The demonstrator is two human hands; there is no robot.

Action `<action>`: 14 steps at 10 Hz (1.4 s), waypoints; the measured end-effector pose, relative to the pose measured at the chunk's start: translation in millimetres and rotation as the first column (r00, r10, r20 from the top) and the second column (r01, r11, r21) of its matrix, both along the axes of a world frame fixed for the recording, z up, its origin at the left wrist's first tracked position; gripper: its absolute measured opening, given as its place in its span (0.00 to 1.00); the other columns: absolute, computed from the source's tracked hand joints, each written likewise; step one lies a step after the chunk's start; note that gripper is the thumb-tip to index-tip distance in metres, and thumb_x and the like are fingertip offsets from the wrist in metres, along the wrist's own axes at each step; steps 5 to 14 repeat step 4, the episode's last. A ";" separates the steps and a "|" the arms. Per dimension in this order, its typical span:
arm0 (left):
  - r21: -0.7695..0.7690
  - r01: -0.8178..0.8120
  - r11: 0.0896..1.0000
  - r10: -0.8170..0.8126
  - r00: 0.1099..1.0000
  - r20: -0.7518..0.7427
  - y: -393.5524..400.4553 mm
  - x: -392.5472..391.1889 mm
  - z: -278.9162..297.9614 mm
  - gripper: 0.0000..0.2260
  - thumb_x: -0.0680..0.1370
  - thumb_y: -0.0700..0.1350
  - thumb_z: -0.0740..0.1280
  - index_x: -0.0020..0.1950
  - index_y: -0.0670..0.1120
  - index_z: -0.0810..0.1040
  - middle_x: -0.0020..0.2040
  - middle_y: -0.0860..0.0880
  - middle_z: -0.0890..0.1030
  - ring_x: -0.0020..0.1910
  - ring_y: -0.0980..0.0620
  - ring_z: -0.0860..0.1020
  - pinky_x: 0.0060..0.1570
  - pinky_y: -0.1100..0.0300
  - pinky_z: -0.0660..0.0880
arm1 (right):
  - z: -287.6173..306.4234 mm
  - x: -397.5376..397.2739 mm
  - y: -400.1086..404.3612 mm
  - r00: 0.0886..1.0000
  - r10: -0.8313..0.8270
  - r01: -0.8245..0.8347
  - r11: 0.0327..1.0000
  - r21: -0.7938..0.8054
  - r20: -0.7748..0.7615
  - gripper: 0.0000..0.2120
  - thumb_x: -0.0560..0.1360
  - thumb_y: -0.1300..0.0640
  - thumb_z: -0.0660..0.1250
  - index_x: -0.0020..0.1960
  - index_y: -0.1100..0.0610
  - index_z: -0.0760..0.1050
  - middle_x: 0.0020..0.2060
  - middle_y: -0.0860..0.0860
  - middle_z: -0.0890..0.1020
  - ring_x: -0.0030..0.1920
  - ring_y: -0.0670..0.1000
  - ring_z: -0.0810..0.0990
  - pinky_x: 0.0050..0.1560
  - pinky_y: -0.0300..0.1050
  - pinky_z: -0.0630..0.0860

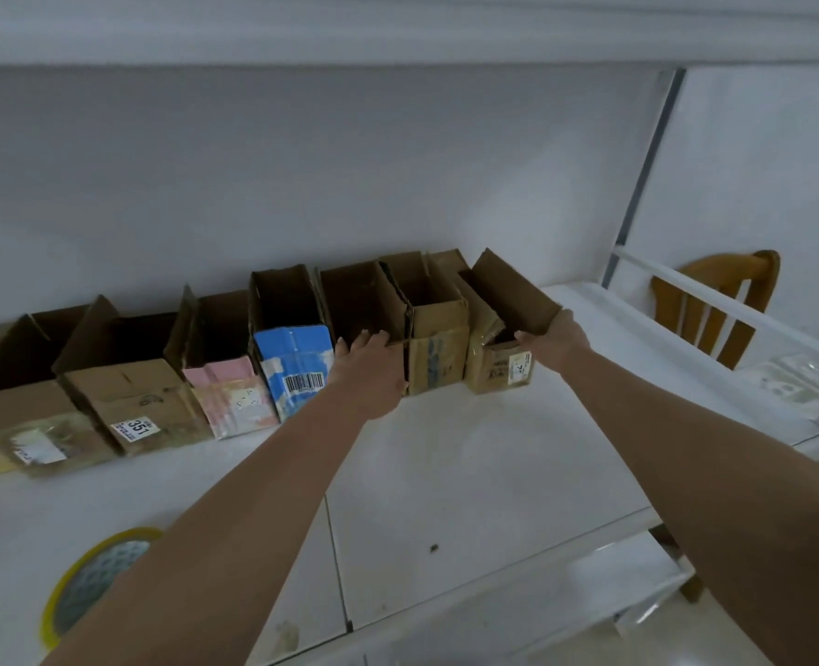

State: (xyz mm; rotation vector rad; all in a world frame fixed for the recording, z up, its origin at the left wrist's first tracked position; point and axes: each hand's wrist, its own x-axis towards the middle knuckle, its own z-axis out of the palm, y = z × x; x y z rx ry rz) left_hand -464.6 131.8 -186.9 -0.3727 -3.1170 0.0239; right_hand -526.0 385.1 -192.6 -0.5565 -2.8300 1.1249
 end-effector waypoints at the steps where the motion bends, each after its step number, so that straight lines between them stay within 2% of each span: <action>1: -0.028 0.039 0.999 -0.040 0.999 -0.032 -7.2 6.0 4.2 0.24 0.82 0.51 0.60 0.76 0.46 0.62 0.77 0.44 0.60 0.77 0.41 0.54 0.75 0.40 0.52 | 6.6 22.5 -11.6 0.997 0.048 -0.031 0.963 0.269 -0.057 0.32 0.77 0.47 0.66 0.73 0.62 0.60 0.65 0.61 0.70 0.65 0.63 0.68 0.62 0.56 0.71; 2: -0.058 0.075 0.996 -0.076 0.997 -0.025 -16.4 12.1 14.3 0.24 0.82 0.52 0.59 0.76 0.46 0.61 0.77 0.44 0.59 0.78 0.41 0.53 0.75 0.41 0.52 | 14.3 46.0 -27.1 0.986 0.137 -0.090 0.921 0.379 -0.097 0.26 0.78 0.52 0.64 0.72 0.60 0.63 0.66 0.60 0.69 0.65 0.62 0.67 0.60 0.55 0.70; 4: -0.062 0.230 0.971 -0.234 0.968 -0.085 -41.9 37.0 17.0 0.22 0.82 0.50 0.59 0.75 0.45 0.62 0.74 0.43 0.63 0.73 0.43 0.61 0.70 0.44 0.60 | 7.3 108.8 -70.5 0.961 0.187 -0.102 0.924 0.368 -0.202 0.18 0.77 0.53 0.64 0.66 0.56 0.72 0.62 0.59 0.72 0.63 0.61 0.68 0.59 0.53 0.70; 14: -0.062 0.230 0.971 -0.234 0.968 -0.085 -41.9 37.0 17.0 0.22 0.82 0.50 0.59 0.75 0.45 0.62 0.74 0.43 0.63 0.73 0.43 0.61 0.70 0.44 0.60 | 7.3 108.8 -70.5 0.961 0.187 -0.102 0.924 0.368 -0.202 0.18 0.77 0.53 0.64 0.66 0.56 0.72 0.62 0.59 0.72 0.63 0.61 0.68 0.59 0.53 0.70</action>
